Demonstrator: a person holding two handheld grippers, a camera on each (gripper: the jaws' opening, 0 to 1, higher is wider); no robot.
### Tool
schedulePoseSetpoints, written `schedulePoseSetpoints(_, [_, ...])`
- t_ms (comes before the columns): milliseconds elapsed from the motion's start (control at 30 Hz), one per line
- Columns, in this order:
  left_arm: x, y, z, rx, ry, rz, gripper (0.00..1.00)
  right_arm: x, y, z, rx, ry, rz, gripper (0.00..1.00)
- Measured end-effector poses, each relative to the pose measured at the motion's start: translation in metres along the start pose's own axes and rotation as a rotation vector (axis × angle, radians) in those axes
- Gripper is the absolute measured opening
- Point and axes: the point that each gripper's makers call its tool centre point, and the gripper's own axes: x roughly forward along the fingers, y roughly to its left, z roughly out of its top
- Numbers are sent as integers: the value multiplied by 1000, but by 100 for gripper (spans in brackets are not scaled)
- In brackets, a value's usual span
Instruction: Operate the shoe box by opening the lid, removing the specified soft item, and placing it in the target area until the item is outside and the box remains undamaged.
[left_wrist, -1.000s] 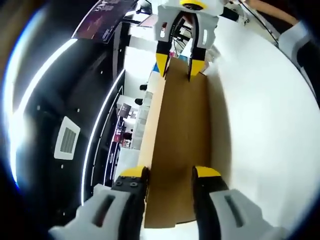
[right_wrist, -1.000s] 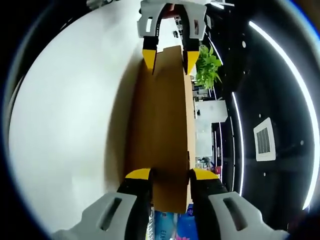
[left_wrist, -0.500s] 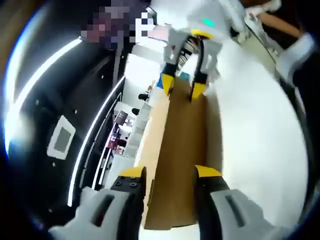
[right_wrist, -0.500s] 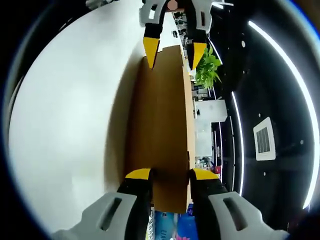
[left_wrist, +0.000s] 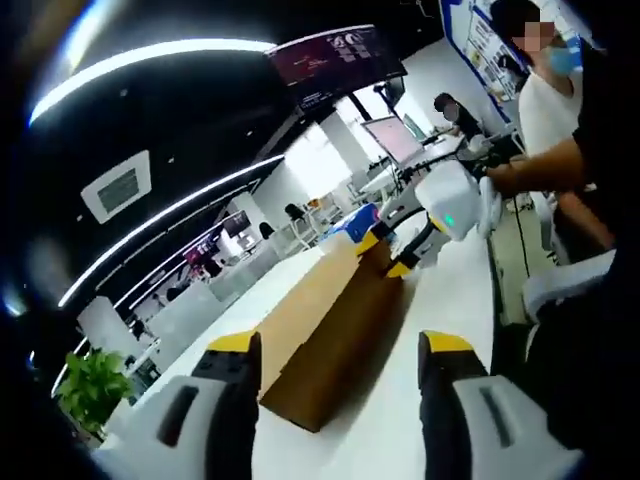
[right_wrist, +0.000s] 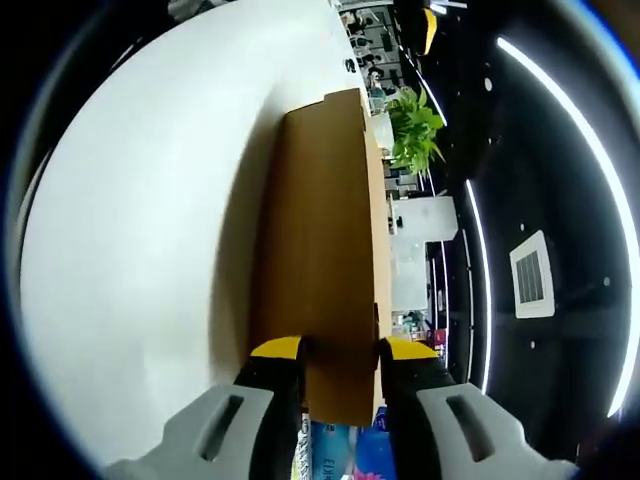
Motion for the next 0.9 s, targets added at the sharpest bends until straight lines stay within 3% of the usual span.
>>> schedulePoseSetpoints(233, [-25, 5, -19, -172, 51, 23, 92, 0, -1, 0, 9, 5, 0, 29])
schedulePoseSetpoints(300, [-30, 3, -21, -222, 67, 26, 92, 0, -1, 0, 10, 5, 2, 29])
schedulePoseSetpoints(467, [-44, -11, -12, -455, 43, 13, 97, 0, -2, 1, 30, 2, -4, 29])
schedulePoseSetpoints(600, [-48, -15, -22, -430, 101, 19, 99, 0, -2, 1, 38, 2, -9, 29])
schedulePoseSetpoints(733, [-56, -14, -33, -481, 139, 50, 99, 0, -1, 1, 47, 2, -12, 31])
schedulePoseSetpoints(900, [-64, -10, -32, -532, 125, 68, 99, 0, -1, 2, 52, 9, -14, 31])
